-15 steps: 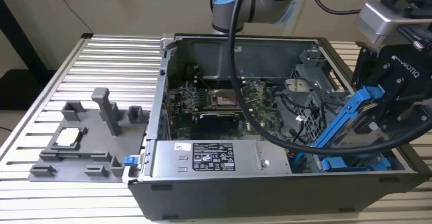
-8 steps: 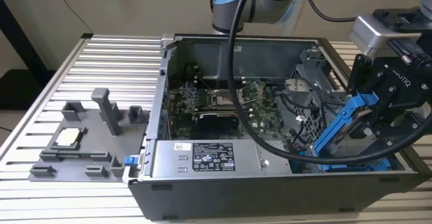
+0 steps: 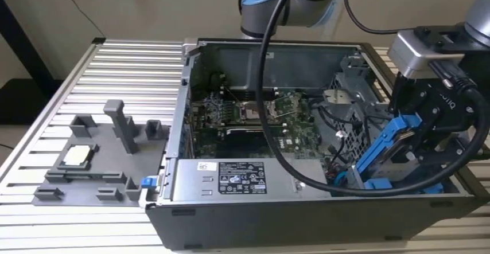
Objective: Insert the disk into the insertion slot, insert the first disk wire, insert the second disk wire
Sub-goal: 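Insert the disk into the insertion slot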
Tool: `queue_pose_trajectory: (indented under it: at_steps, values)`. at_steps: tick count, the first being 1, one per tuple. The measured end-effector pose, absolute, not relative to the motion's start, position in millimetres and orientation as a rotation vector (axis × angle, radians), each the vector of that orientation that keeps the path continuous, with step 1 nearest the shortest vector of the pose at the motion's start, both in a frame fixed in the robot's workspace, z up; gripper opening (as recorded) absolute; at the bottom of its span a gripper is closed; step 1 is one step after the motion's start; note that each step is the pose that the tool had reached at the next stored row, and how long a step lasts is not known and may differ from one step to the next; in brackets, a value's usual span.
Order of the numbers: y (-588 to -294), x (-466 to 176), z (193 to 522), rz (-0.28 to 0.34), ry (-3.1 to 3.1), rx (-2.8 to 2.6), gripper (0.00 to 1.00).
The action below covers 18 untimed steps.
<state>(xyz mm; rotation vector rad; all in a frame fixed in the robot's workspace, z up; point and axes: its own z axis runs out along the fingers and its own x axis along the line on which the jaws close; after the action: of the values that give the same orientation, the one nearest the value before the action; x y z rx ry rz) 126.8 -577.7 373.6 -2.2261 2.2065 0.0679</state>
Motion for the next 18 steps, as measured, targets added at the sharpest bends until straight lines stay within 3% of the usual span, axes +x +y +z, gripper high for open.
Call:
queue_pose_trajectory:
  at_steps: [13, 15, 16, 18]
  values:
    - [-577.3, 126.9, 360.8, 0.071, 2.204, -2.226, 0.33]
    - [-577.4, 126.8, 360.8, 0.070, 2.204, -2.226, 0.34]
    - [-577.4, 126.8, 360.9, 0.070, 2.204, -2.226, 0.40]
    - [-577.5, 126.8, 361.5, 0.070, 2.205, -2.226, 0.40]
